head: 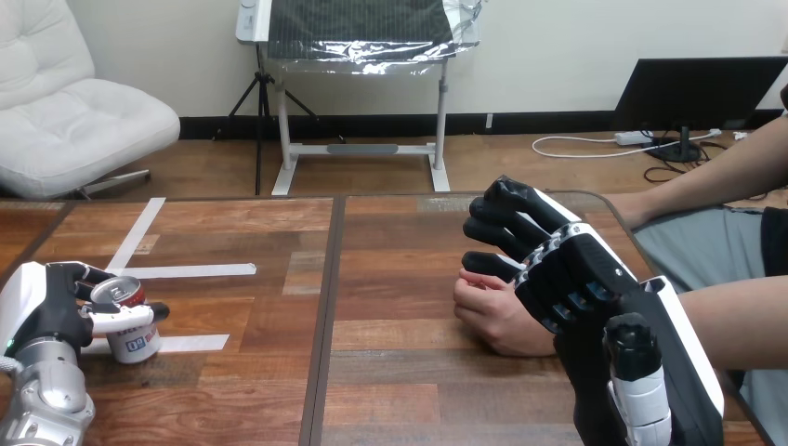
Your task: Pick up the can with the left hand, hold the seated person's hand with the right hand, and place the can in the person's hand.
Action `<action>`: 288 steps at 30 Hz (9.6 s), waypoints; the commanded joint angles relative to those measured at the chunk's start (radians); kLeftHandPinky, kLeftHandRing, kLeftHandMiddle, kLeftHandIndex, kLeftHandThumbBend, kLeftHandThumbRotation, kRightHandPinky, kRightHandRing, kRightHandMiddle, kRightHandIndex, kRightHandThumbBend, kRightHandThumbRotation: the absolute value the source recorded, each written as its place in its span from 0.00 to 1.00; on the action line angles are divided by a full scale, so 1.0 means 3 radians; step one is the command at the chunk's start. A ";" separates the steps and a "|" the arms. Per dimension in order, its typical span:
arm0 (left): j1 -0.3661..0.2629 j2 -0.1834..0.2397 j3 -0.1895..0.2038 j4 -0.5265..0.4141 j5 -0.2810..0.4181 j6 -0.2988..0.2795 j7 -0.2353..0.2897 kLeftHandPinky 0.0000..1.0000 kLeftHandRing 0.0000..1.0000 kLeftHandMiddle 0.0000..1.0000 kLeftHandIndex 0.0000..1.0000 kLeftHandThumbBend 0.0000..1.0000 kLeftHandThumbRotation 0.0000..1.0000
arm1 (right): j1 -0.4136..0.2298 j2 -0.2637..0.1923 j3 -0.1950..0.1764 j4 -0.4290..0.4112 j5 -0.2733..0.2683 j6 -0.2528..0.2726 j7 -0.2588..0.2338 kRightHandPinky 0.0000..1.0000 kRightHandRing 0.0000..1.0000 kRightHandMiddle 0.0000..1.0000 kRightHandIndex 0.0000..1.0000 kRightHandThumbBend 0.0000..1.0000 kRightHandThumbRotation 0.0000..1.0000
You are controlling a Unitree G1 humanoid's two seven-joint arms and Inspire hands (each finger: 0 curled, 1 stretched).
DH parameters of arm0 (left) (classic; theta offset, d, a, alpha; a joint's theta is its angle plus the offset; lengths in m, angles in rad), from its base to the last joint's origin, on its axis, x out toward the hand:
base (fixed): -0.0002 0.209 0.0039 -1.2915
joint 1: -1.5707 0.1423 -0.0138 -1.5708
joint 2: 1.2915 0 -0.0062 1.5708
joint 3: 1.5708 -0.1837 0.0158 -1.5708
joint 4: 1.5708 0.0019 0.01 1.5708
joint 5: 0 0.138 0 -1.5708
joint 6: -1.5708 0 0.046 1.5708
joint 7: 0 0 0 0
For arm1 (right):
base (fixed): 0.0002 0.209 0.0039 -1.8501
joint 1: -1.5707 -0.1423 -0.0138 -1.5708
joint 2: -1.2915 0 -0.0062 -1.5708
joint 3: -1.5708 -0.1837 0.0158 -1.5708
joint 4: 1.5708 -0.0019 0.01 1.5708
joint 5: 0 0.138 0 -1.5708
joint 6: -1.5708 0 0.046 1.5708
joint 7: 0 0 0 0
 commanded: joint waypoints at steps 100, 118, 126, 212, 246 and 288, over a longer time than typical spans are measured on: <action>0.0845 0.0122 0.0419 -0.3955 -0.0017 0.0125 -0.1185 0.29 0.34 0.39 0.42 0.76 0.00 | -0.2240 -0.1652 -0.0874 0.2294 -0.1937 -0.0198 -0.0167 0.79 0.90 0.91 0.90 0.97 0.40; 0.0891 0.0080 0.0467 -0.4038 0.0032 0.0186 -0.1259 0.29 0.34 0.39 0.42 0.76 0.00 | -0.2521 -0.1789 -0.0777 0.2810 -0.2211 -0.0426 -0.0328 0.81 0.89 0.90 0.89 1.00 0.37; 0.0891 0.0068 0.0477 -0.4037 0.0045 0.0167 -0.1276 0.29 0.34 0.39 0.42 0.75 0.00 | -0.2625 -0.1852 -0.0708 0.2972 -0.2406 -0.0448 -0.0398 0.82 0.88 0.89 0.88 1.00 0.41; 0.0901 0.0087 0.0520 -0.4144 -0.0026 0.0110 -0.1370 0.29 0.34 0.39 0.42 0.72 0.00 | -0.3596 -0.1784 0.0605 0.4503 -0.3453 0.0091 -0.0536 0.85 0.88 0.89 0.88 1.00 0.36; 0.0920 0.0100 0.0569 -0.4159 -0.0058 0.0082 -0.1376 0.28 0.33 0.38 0.42 0.73 0.00 | -0.3853 -0.1610 0.1005 0.4962 -0.3596 0.0470 -0.0370 0.67 0.86 0.87 0.87 1.00 0.32; 0.0888 0.0076 0.0578 -0.4132 -0.0075 0.0071 -0.1377 0.28 0.33 0.38 0.42 0.72 0.00 | -0.3857 -0.1460 0.1274 0.5010 -0.3604 0.0629 -0.0116 0.48 0.64 0.71 0.79 0.95 0.28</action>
